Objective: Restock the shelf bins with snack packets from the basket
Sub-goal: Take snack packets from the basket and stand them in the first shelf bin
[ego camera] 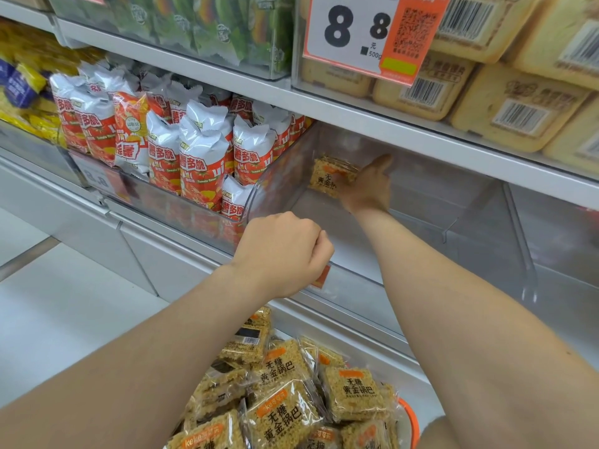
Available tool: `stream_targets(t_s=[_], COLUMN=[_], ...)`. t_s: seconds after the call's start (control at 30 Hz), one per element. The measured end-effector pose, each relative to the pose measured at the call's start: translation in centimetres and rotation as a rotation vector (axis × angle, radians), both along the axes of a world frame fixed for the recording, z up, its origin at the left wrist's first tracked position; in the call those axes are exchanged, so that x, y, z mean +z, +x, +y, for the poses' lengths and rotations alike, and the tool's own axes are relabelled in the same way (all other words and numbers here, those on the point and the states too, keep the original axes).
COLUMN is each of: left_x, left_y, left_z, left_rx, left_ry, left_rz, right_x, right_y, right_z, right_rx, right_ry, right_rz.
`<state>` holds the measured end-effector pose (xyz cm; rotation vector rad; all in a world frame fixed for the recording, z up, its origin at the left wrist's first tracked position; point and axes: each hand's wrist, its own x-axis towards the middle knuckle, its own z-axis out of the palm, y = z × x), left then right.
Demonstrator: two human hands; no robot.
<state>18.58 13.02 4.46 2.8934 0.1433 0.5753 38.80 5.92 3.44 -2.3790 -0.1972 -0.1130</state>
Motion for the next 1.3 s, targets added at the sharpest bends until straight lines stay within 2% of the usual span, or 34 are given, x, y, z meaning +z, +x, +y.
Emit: stream_targets(t_s=[0.07,0.17,0.4,0.57,0.67,0.77,0.87,0.97,1.03,1.1,1.17,1.23,1.3], left_x=[0.1,0.1,0.5,0.8,1.7,3.2,4.4,4.9,4.7,4.2,4.1,4.4,4.2], left_y=[-0.1,-0.1,-0.3,-0.7,-1.2,-2.3,-4.4,-6.6,-7.8,-9.1,-10.2,-10.9,-10.8], left_z=[0.0,0.0,0.0,0.1,0.2,0.2,0.0,0.2,0.7,0.8,0.5,-0.2,-0.4], left_rx=[-0.001,-0.003,0.002,0.007,-0.011,0.029,0.089,0.118,0.095,0.051,0.037,0.036,0.015], left_ry=[-0.008,-0.015,-0.025,-0.059,-0.068,-0.095,-0.185,-0.165,-0.085,-0.008,0.023,0.027,0.049], left_rz=[0.001,0.003,0.009,0.008,-0.049,-0.106,-0.081,0.158,0.435,0.749,1.0,1.133,1.135], right_x=[0.1,0.5,0.5,1.2,2.2,3.7,5.0,6.2,6.9,6.5,5.2,2.9,0.6], right_y=[-0.1,0.0,0.2,-0.5,-2.4,-5.4,-10.1,-14.5,-16.6,-18.2,-19.6,-20.6,-21.5], right_z=[0.2,-0.5,-1.2,-1.4,-1.9,-2.3,-3.5,-5.1,-5.7,-5.8,-5.9,-5.9,-5.8], right_rx=[-0.072,-0.024,0.005,-0.06,-0.026,0.187,0.385,0.61,0.826,1.002,1.123,1.208,1.278], right_ry=[0.047,0.097,0.064,-0.049,-0.125,-0.21,-0.259,-0.297,-0.354,-0.511,-0.7,-0.869,-1.068], right_rz=[0.06,0.196,0.25,0.198,0.16,-0.011,-0.208,-0.42,-0.409,-0.27,-0.037,0.116,0.086])
